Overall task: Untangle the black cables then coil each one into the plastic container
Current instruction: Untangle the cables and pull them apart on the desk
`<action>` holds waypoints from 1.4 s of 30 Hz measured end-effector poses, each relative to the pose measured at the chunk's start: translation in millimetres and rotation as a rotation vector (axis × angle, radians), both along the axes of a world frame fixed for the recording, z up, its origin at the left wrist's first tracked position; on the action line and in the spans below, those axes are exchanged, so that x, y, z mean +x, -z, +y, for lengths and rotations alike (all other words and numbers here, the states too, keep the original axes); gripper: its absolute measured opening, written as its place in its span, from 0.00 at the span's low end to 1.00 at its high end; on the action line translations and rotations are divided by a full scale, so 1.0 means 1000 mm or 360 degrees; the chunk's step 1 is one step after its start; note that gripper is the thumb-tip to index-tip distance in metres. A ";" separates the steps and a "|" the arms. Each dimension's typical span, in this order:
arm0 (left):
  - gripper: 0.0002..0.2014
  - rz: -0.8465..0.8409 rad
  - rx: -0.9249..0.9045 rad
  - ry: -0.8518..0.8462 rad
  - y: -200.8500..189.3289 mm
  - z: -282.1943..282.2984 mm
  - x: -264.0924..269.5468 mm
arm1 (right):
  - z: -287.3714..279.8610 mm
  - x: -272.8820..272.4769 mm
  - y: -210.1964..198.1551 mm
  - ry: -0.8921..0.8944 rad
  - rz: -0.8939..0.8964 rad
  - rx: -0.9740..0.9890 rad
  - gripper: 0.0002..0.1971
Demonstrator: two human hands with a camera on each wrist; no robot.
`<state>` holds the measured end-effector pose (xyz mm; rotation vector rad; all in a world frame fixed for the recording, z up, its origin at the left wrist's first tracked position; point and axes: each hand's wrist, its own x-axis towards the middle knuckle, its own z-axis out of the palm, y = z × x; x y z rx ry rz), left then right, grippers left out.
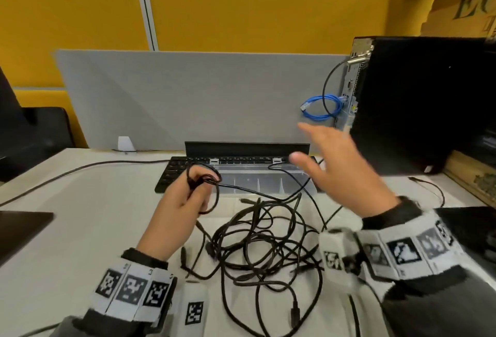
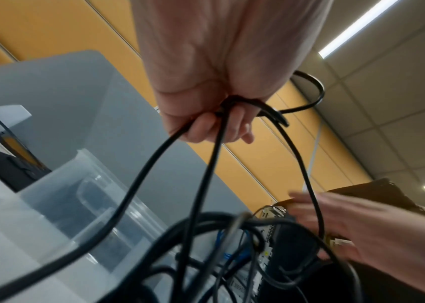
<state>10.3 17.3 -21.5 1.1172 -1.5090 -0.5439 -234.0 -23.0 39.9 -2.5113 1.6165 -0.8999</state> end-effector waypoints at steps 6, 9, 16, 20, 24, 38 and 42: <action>0.08 0.0016 -0.0111 0.0145 -0.001 0.004 -0.007 | 0.036 0.055 0.008 -0.0601 0.0158 0.0309 0.15; 0.05 -0.0105 -0.0032 0.0117 0.000 0.002 0.000 | 0.026 0.030 -0.012 -0.0597 -0.0360 0.0336 0.17; 0.06 -0.0273 0.0166 0.0015 0.003 0.002 0.000 | 0.018 0.002 -0.029 -0.0591 -0.1656 0.0424 0.15; 0.10 -0.0220 0.0326 -0.0246 0.010 -0.004 0.017 | -0.001 -0.052 -0.042 -0.0220 -0.2417 0.0251 0.16; 0.08 0.0012 0.0490 -0.0139 0.009 -0.005 0.017 | -0.015 -0.107 -0.037 0.0103 -0.2453 0.0045 0.13; 0.12 -0.0014 0.0057 0.0349 -0.002 0.005 -0.010 | 0.035 0.051 0.008 -0.0533 0.0374 0.0267 0.12; 0.13 -0.0210 0.0057 0.0202 0.003 0.003 -0.002 | 0.018 0.027 -0.005 -0.0591 -0.0294 0.0205 0.15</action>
